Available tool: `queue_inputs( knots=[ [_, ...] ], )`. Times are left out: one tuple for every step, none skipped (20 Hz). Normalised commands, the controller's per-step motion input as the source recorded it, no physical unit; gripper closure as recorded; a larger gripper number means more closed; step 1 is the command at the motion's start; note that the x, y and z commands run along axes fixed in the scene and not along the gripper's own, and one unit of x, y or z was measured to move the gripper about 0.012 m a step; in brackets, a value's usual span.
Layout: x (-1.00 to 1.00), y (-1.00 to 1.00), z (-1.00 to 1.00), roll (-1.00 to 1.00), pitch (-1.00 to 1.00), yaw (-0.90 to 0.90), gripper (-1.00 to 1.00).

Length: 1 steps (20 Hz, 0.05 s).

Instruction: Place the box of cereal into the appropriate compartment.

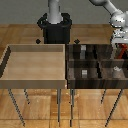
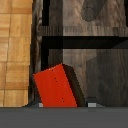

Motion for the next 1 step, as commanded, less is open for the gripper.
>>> queue_inputs(
  knots=[
    [0.00,0.00,0.00,0.00,0.00,0.00,-1.00]
  ],
)
